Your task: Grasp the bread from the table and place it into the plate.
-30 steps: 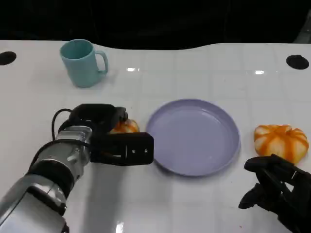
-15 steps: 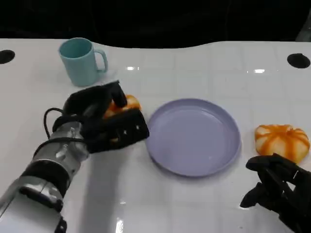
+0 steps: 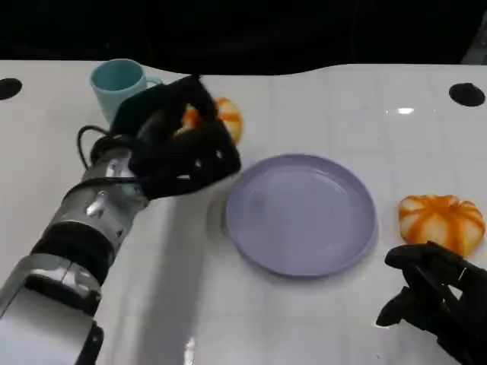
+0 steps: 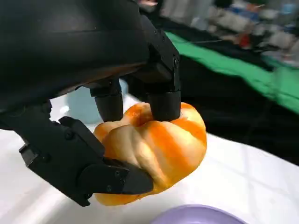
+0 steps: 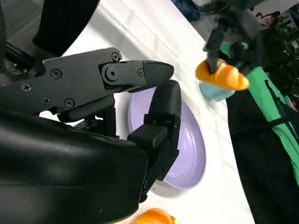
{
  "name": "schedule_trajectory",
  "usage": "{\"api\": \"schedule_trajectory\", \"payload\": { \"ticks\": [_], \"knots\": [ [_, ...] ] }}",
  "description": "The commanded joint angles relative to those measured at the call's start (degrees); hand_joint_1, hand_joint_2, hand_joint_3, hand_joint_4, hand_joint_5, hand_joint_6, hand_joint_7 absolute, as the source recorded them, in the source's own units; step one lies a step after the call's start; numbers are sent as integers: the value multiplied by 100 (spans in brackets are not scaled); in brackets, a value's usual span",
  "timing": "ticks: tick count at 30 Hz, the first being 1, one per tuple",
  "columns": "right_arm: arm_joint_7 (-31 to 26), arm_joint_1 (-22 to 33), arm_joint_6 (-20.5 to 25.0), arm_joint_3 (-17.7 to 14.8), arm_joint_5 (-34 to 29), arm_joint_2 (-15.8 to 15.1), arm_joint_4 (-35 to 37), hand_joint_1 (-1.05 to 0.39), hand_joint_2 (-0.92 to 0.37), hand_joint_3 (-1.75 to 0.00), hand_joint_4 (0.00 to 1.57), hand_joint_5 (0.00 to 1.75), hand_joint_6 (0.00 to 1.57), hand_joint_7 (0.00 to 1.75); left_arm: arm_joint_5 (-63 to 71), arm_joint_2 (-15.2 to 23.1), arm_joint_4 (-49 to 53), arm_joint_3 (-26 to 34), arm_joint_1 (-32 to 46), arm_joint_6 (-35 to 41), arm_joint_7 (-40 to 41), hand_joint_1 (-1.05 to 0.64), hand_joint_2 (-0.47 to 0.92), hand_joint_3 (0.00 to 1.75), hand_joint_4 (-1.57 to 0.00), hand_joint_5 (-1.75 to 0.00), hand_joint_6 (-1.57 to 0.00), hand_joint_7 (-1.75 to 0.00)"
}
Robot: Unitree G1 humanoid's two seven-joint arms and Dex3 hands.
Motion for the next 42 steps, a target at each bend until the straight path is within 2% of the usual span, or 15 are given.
{"api": "schedule_trajectory", "payload": {
  "ticks": [1,7,9,14,22,23,24,25,27,28,29,30,31,35,42],
  "knots": [
    [-30,-17,49,-64,26,-78,-22,-46,-92,-26,61,144,54,116,143,-100,-102,-179,-258,-312,-2,-15,55,102,-82,-175,-65,-175],
    [19,-5,-17,-54,20,-55,-11,-46,-92,-25,62,144,54,116,510,-453,176,-615,-527,-571,-18,-15,55,104,-88,-175,-68,-175],
    [43,0,-38,-58,39,-40,-4,-46,-92,-26,61,144,53,116,558,-534,269,-701,-571,-660,-103,-22,65,88,-89,-175,-67,-175],
    [26,10,-48,-49,26,-14,-19,-46,-92,-26,61,145,53,117,604,-677,580,-834,-593,-787,-156,-19,68,82,-91,-175,-69,-175],
    [2,13,-25,-49,21,2,-40,-46,-92,-26,60,145,52,118,609,-722,762,-891,-656,-726,-263,-20,70,81,-92,-175,-68,-175],
    [29,14,-46,-46,16,-10,-31,-46,-92,-25,61,145,53,118,497,-720,821,-831,-678,-698,-599,-20,71,80,-90,-175,-68,-175],
    [51,15,-61,-44,12,-19,-24,-46,-92,-26,60,145,52,118,411,-717,861,-785,-694,-676,-857,-21,74,60,-81,-160,-74,-122],
    [65,16,-64,-44,15,-26,-21,-45,-92,-26,60,145,52,118,331,-697,890,-752,-719,-693,-1156,-21,80,47,-78,-155,-81,-94],
    [63,13,-46,-45,15,-37,-21,-45,-92,-26,60,145,53,117,258,-666,895,-710,-743,-727,-1505,-28,89,24,-66,-85,-72,-32],
    [60,12,-40,-45,14,-39,-21,-45,-92,-26,60,145,53,117,242,-658,886,-696,-746,-732,-1589,-29,91,21,-65,-72,-71,-21],
    [55,15,-41,-44,10,-38,-29,-45,-92,-26,60,145,53,117,180,-654,884,-657,-742,-733,-1772,-30,91,19,-65,-65,-71,-16],
    [52,18,-42,-44,8,-36,-36,-46,-92,-26,60,145,53,117,131,-650,880,-628,-738,-731,-1905,-45,92,23,-46,-51,-53,-6],
    [51,20,-44,-43,8,-36,-41,-46,-92,-26,60,145,53,117,100,-631,868,-615,-745,-728,-2068,-52,92,26,-37,-44,-46,-3],
    [27,10,-11,-52,27,-24,-46,-45,-92,-26,60,145,54,117,53,-576,819,-554,-790,-665,-2529,-72,92,44,-16,-30,-27,0],
    [23,-8,26,-71,62,-24,-40,-45,-92,-25,61,144,54,116,-101,-437,748,-443,-802,-649,-2986,-87,92,63,-9,-26,-23,0]
  ]
}}
